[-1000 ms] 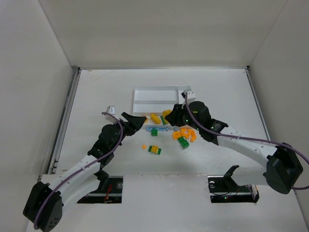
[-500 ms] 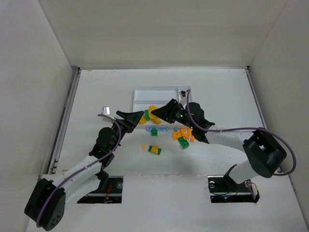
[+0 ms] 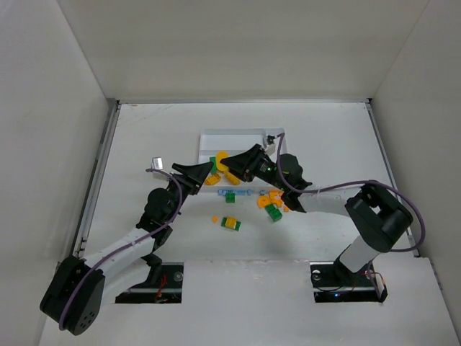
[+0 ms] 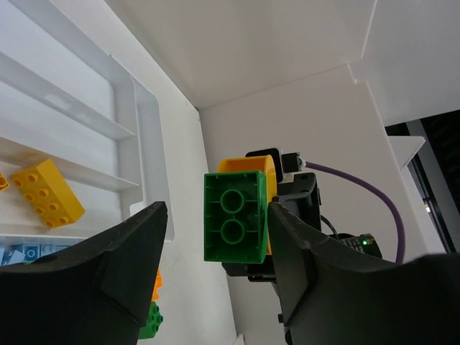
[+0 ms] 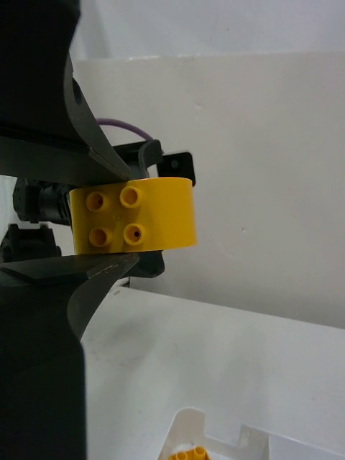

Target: Sort the legos into containers by color

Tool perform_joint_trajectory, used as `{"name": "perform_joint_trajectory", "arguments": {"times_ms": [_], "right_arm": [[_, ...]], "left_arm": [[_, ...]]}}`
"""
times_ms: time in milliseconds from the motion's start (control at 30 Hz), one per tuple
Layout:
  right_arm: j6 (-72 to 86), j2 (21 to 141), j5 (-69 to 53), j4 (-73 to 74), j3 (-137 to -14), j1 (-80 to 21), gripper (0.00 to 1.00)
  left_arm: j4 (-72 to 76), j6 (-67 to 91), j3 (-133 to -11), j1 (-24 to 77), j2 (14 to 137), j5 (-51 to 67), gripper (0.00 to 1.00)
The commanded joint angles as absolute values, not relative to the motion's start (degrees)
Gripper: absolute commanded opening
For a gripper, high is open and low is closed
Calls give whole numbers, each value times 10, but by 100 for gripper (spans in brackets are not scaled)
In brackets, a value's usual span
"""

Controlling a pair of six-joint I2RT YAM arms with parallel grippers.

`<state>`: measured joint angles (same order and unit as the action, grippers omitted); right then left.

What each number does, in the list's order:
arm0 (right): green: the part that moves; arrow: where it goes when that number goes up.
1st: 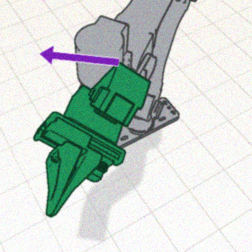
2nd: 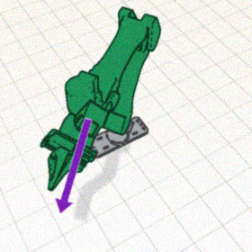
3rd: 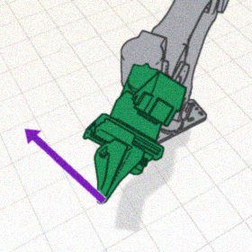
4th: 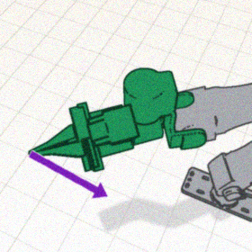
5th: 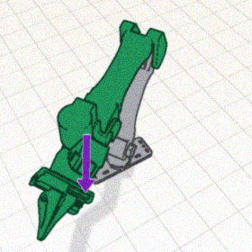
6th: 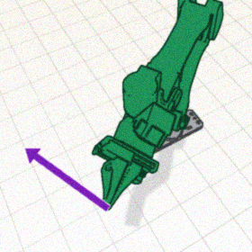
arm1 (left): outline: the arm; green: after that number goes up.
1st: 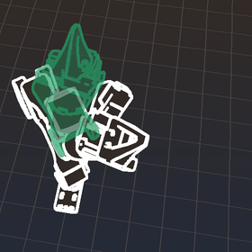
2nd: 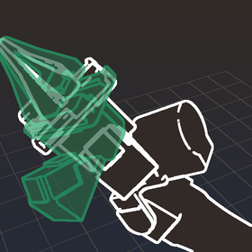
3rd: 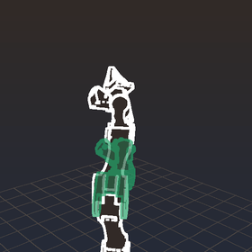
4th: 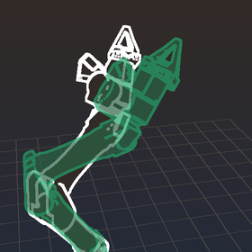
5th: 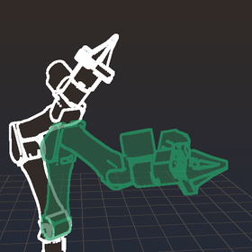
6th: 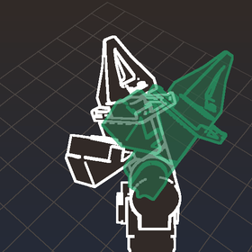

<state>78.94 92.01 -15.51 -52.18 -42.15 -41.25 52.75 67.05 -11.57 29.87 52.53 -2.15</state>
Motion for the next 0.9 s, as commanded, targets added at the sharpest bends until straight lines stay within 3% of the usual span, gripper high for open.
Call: {"name": "perform_joint_trajectory", "arguments": {"times_ms": [0, 500, 700, 867], "right_arm": [[835, 927, -167, -613, -418, -413, 22], [905, 987, -179, -686, -427, -416, 22], [911, 994, -180, -691, -424, -416, 22], [913, 998, -191, -700, -426, -416, 22]], "left_arm": [[592, 680, -125, 294, 527, -21, 53], [596, 683, -132, 290, 525, -21, 41], [598, 683, -131, 284, 526, -18, 30], [600, 684, -132, 283, 536, -16, 34]]}}
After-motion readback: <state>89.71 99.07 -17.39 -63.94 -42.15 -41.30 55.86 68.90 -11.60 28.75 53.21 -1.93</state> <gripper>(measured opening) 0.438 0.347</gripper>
